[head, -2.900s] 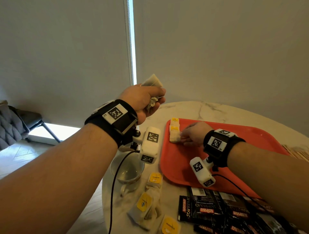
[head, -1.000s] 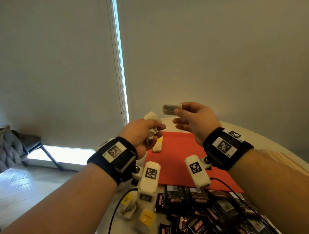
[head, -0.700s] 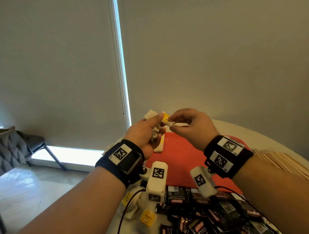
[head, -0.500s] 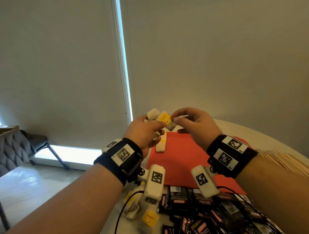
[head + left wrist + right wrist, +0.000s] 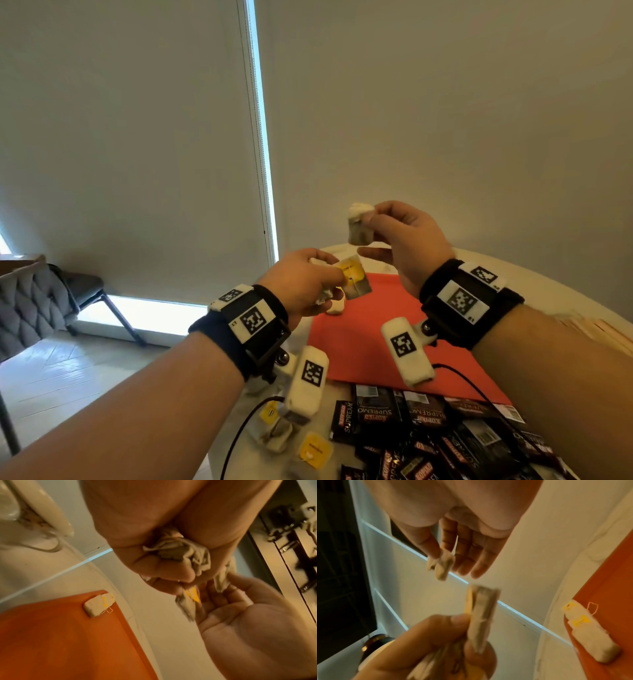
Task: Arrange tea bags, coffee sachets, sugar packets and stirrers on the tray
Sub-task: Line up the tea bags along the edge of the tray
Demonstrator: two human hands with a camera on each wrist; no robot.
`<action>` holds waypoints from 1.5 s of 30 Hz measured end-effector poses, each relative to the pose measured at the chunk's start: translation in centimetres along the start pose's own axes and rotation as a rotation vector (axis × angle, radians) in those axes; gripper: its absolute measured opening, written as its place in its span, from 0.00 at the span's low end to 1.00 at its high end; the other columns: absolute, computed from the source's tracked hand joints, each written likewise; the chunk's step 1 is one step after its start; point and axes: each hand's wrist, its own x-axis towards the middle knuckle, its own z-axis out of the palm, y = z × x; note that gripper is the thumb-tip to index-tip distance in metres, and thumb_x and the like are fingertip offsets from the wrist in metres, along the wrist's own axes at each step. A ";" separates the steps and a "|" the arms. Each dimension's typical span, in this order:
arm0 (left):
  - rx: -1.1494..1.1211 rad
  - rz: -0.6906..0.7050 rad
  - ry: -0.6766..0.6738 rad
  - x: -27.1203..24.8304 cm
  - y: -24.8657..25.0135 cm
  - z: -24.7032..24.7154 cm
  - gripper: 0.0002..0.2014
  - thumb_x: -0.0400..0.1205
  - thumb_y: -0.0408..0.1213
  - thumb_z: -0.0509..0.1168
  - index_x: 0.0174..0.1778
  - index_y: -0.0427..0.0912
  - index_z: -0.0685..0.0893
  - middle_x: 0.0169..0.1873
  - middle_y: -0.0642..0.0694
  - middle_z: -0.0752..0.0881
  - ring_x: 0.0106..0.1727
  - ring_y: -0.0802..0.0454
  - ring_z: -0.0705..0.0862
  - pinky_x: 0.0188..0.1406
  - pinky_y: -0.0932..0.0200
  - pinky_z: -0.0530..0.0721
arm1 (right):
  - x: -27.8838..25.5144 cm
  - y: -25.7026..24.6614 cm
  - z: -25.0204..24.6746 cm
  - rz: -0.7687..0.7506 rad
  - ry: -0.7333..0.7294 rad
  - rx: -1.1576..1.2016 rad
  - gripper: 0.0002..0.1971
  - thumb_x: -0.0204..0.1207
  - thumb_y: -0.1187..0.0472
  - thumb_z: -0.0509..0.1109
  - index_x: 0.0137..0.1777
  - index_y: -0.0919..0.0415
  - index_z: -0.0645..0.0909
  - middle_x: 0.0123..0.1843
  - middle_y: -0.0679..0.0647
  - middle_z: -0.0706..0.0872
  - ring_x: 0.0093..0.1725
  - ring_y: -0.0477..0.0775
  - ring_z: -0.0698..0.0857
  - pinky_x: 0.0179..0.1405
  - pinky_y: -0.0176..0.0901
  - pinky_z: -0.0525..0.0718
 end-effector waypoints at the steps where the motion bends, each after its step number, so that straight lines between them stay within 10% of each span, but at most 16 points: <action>1: -0.038 -0.011 0.014 0.1 -0.1 -0.1 0.13 0.80 0.25 0.73 0.59 0.42 0.87 0.44 0.39 0.91 0.37 0.52 0.89 0.25 0.62 0.81 | 0.1 -0.1 -0.1 0.017 0.026 0.023 0.04 0.82 0.67 0.71 0.45 0.61 0.83 0.37 0.55 0.89 0.41 0.54 0.91 0.47 0.58 0.91; 8: -0.242 -0.034 0.248 1.1 2.1 -2.2 0.09 0.81 0.30 0.72 0.56 0.41 0.88 0.45 0.38 0.90 0.41 0.51 0.87 0.21 0.65 0.81 | 0.5 -1.1 -0.3 0.077 0.001 0.102 0.03 0.81 0.65 0.73 0.46 0.59 0.85 0.40 0.58 0.91 0.42 0.56 0.91 0.40 0.51 0.90; 16: -0.157 0.076 0.180 1.1 4.3 -1.9 0.05 0.85 0.38 0.72 0.53 0.42 0.88 0.45 0.40 0.89 0.36 0.55 0.85 0.22 0.66 0.80 | -0.4 0.3 2.0 0.173 -0.084 0.122 0.02 0.81 0.63 0.74 0.49 0.60 0.84 0.45 0.61 0.91 0.42 0.56 0.91 0.36 0.49 0.89; 21: -0.101 0.134 0.160 1.1 3.9 -2.0 0.18 0.81 0.57 0.76 0.56 0.46 0.89 0.44 0.43 0.90 0.39 0.54 0.86 0.26 0.63 0.81 | -0.4 1.0 3.0 0.163 -0.017 0.075 0.05 0.83 0.61 0.74 0.50 0.62 0.85 0.46 0.62 0.91 0.41 0.55 0.91 0.37 0.48 0.89; 36: 0.089 0.213 0.161 2.3 5.0 -3.9 0.12 0.78 0.46 0.82 0.51 0.47 0.89 0.46 0.43 0.90 0.46 0.49 0.88 0.32 0.59 0.82 | 0.3 1.4 1.9 0.180 -0.102 -0.147 0.03 0.74 0.66 0.80 0.43 0.58 0.89 0.44 0.57 0.91 0.47 0.52 0.90 0.46 0.50 0.91; 45: -0.158 0.056 0.222 3.4 4.8 -5.2 0.10 0.82 0.41 0.79 0.55 0.44 0.88 0.48 0.40 0.89 0.36 0.55 0.84 0.19 0.67 0.79 | 1.6 3.8 1.2 0.354 -0.066 -0.168 0.06 0.73 0.72 0.79 0.41 0.63 0.86 0.31 0.56 0.87 0.28 0.50 0.84 0.35 0.46 0.86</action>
